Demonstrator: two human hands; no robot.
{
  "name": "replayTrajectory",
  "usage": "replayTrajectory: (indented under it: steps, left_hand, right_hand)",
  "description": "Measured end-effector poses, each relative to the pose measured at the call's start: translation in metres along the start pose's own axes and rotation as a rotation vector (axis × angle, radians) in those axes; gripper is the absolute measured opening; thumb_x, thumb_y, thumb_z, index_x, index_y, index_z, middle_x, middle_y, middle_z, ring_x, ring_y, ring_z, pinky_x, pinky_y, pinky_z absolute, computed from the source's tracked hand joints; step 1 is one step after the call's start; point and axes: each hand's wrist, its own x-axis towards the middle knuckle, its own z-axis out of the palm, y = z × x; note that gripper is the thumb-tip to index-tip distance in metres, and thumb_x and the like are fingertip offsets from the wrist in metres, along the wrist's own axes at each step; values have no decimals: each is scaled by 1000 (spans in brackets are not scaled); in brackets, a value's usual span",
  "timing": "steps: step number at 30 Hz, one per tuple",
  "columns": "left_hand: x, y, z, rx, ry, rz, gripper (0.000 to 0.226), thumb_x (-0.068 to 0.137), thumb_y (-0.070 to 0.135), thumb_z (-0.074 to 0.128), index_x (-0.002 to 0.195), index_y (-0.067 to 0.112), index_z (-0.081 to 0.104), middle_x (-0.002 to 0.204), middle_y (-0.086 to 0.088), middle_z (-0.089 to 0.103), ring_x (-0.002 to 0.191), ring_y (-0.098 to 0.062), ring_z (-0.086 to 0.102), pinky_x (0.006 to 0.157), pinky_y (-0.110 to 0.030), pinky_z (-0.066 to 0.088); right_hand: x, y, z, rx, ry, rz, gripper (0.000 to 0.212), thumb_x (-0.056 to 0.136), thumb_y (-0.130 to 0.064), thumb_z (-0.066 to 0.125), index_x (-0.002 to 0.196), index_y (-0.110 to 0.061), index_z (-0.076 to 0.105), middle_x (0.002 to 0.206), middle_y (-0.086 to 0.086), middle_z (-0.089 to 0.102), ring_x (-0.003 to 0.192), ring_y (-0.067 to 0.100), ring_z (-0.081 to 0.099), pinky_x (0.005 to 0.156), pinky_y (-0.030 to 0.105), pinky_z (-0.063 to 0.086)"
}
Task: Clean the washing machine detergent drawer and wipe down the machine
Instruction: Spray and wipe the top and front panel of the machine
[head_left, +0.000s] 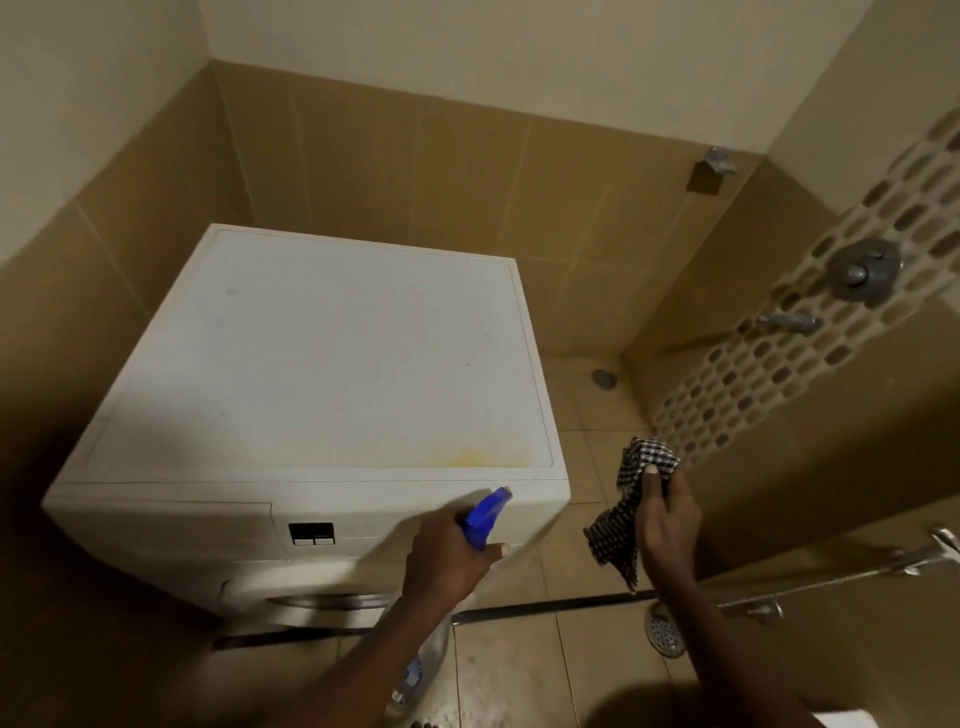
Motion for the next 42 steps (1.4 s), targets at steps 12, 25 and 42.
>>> replayTrajectory:
  steps: [12,25,42]
  left_hand:
    - [-4,8,17,-102,-78,40,47,61,38,89,102,25,71,87,9,73,80,-12,69,82,-35,58]
    - [-17,-52,-80,-212,238,-45,25,67,25,89,78,32,68,77,1,72,73,-22,68,77,-42,59]
    - [-64,-130,-201,-315,530,-183,41,70,21,88,74,39,52,76,8,63,77,-19,64,78,-38,57]
  right_hand:
    - [-21,19,62,-309,-267,-335,35,95,-21,46,125,-8,57,129,11,54,113,24,53,95,34,47]
    - [-81,-29,139,-515,-205,-514,26,71,-5,62,97,-7,59,96,14,52,81,27,43,66,34,38]
    - [-207,-113,253,-304,-513,-730,31,79,-12,54,109,-9,60,106,9,55,92,21,47,76,23,36]
